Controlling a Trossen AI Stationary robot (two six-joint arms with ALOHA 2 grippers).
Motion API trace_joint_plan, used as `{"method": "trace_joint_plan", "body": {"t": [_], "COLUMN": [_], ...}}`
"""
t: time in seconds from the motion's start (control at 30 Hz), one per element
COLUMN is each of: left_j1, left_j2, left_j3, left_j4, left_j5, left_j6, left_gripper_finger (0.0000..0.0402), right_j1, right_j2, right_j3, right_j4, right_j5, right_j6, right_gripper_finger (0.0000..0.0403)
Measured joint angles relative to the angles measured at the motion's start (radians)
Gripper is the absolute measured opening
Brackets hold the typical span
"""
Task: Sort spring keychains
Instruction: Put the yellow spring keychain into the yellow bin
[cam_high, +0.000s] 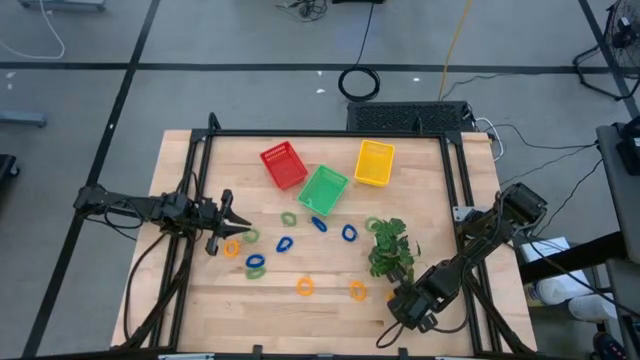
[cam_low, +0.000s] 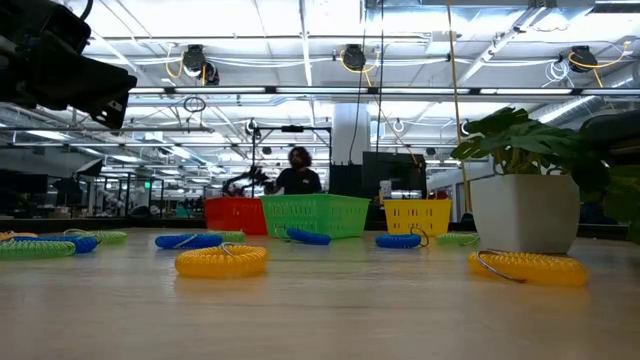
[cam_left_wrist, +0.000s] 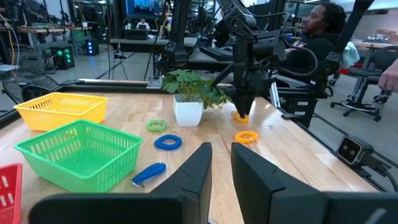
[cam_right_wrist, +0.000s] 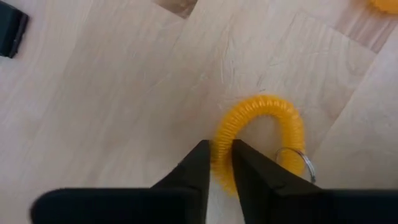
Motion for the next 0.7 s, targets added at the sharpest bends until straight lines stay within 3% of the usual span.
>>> {"method": "trace_joint_plan", "body": {"t": [0.13,0.37,0.7], "left_j1": [0.000,0.000,0.000], "left_j2": [0.000,0.000,0.000], "left_j3": [0.000,0.000,0.000], "left_j4": [0.000,0.000,0.000], "left_j5": [0.000,0.000,0.000], "left_j6": [0.000,0.000,0.000], "left_gripper_finger": [0.0067,0.0067,0.0067], "right_j1": [0.000,0.004,0.002], "right_j2": [0.000,0.006,-0.085], "right_j3": [-0.001,0.045,0.215], "right_j4": [0.004,-0.054,-0.244], "right_j5": [-0.003,-0.009,-0.015], "right_j6": [0.001,0.106,0.106], "right_gripper_finger": [0.0010,0.0005,0.0001]}}
